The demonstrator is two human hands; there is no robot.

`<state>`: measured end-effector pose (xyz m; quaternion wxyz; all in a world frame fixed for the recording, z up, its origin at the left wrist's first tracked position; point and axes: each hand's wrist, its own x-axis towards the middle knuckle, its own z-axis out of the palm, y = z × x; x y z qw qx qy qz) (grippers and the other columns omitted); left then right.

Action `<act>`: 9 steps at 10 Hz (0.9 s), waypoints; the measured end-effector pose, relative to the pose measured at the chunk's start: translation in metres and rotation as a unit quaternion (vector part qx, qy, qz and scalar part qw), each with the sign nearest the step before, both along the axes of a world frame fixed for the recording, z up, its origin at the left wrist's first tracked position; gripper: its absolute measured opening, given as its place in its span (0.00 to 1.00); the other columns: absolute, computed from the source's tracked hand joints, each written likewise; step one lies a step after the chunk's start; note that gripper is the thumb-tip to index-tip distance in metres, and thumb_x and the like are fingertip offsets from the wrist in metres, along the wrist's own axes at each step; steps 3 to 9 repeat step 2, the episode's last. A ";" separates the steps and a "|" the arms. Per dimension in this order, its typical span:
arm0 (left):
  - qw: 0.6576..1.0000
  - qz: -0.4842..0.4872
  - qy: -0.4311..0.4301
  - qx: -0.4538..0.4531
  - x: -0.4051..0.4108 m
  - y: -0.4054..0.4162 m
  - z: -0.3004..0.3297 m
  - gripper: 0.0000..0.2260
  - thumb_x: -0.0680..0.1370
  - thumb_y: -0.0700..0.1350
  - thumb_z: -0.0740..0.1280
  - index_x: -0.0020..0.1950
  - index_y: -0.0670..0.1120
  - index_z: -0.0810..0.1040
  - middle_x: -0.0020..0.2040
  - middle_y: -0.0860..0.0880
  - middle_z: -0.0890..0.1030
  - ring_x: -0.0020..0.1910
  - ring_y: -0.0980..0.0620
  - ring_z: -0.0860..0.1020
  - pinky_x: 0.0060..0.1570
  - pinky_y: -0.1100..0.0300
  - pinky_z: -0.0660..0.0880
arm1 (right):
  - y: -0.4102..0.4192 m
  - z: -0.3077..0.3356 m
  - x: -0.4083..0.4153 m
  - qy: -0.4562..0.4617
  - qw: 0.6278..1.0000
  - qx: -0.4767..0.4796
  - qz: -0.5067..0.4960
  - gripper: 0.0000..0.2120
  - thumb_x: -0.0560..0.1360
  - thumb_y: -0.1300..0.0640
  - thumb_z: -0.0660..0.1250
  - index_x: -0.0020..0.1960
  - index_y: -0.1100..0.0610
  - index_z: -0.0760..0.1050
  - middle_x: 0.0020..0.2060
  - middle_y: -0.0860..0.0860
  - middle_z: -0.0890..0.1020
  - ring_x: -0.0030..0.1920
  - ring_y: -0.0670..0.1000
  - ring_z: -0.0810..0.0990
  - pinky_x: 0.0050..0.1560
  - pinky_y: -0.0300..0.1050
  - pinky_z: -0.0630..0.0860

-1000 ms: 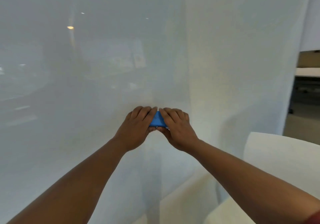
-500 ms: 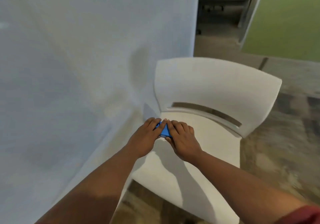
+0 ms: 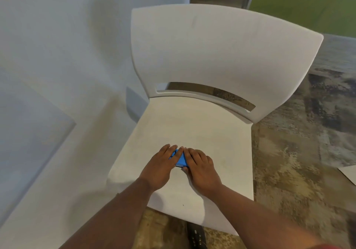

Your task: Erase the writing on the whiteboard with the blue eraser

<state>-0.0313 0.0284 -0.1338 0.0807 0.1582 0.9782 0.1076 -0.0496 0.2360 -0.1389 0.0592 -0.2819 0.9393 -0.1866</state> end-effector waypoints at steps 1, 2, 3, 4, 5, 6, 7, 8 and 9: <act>1.000 -0.005 0.012 -0.016 -0.001 -0.005 0.002 0.36 0.80 0.39 0.69 0.83 0.51 0.54 0.82 0.47 0.61 0.81 0.42 0.60 0.72 0.49 0.71 | -0.003 0.004 0.001 -0.018 0.999 0.010 -0.025 0.29 0.84 0.38 0.50 0.80 0.52 0.59 0.77 0.52 0.68 0.75 0.58 0.68 0.65 0.58 0.75; 0.999 0.017 0.037 -0.010 -0.001 -0.008 0.021 0.38 0.80 0.41 0.70 0.83 0.51 0.52 0.83 0.47 0.59 0.81 0.43 0.60 0.73 0.49 0.70 | -0.010 0.023 0.000 -0.036 0.999 0.007 -0.038 0.33 0.83 0.34 0.44 0.82 0.50 0.53 0.82 0.50 0.58 0.81 0.55 0.58 0.72 0.59 0.65; 0.999 0.017 0.037 -0.010 -0.001 -0.008 0.021 0.38 0.80 0.41 0.70 0.83 0.51 0.52 0.83 0.47 0.59 0.81 0.43 0.60 0.73 0.49 0.70 | -0.010 0.023 0.000 -0.036 0.999 0.007 -0.038 0.33 0.83 0.34 0.44 0.82 0.50 0.53 0.82 0.50 0.58 0.81 0.55 0.58 0.72 0.59 0.65; 0.999 0.017 0.037 -0.010 -0.001 -0.008 0.021 0.38 0.80 0.41 0.70 0.83 0.51 0.52 0.83 0.47 0.59 0.81 0.43 0.60 0.73 0.49 0.70 | -0.010 0.023 0.000 -0.036 0.999 0.007 -0.038 0.33 0.83 0.34 0.44 0.82 0.50 0.53 0.82 0.50 0.58 0.81 0.55 0.58 0.72 0.59 0.65; 0.999 0.017 0.037 -0.010 -0.001 -0.008 0.021 0.38 0.80 0.41 0.70 0.83 0.51 0.52 0.83 0.47 0.59 0.81 0.43 0.60 0.73 0.49 0.70 | -0.010 0.023 0.000 -0.036 0.999 0.007 -0.038 0.33 0.83 0.34 0.44 0.82 0.50 0.53 0.82 0.50 0.58 0.81 0.55 0.58 0.72 0.59 0.65; 0.999 0.017 0.037 -0.010 -0.001 -0.008 0.021 0.38 0.80 0.41 0.70 0.83 0.51 0.52 0.83 0.47 0.59 0.81 0.43 0.60 0.73 0.49 0.70 | -0.010 0.023 0.000 -0.036 0.999 0.007 -0.038 0.33 0.83 0.34 0.44 0.82 0.50 0.53 0.82 0.50 0.58 0.81 0.55 0.58 0.72 0.59 0.65; 0.999 0.017 0.037 -0.010 -0.001 -0.008 0.021 0.38 0.80 0.41 0.70 0.83 0.51 0.52 0.83 0.47 0.59 0.81 0.43 0.60 0.73 0.49 0.70 | -0.010 0.023 0.000 -0.036 0.999 0.007 -0.038 0.33 0.83 0.34 0.44 0.82 0.50 0.53 0.82 0.50 0.58 0.81 0.55 0.58 0.72 0.59 0.65; 0.999 0.017 0.037 -0.010 -0.001 -0.008 0.021 0.38 0.80 0.41 0.70 0.83 0.51 0.52 0.83 0.47 0.59 0.81 0.43 0.60 0.73 0.49 0.70 | -0.010 0.023 0.000 -0.036 0.999 0.007 -0.038 0.33 0.83 0.34 0.44 0.82 0.50 0.53 0.82 0.50 0.58 0.81 0.55 0.58 0.72 0.59 0.65; 0.999 0.017 0.037 -0.010 -0.001 -0.008 0.021 0.38 0.80 0.41 0.70 0.83 0.51 0.52 0.83 0.47 0.59 0.81 0.43 0.60 0.73 0.49 0.70 | -0.010 0.023 0.000 -0.036 0.999 0.007 -0.038 0.33 0.83 0.34 0.44 0.82 0.50 0.53 0.82 0.50 0.58 0.81 0.55 0.58 0.72 0.59 0.65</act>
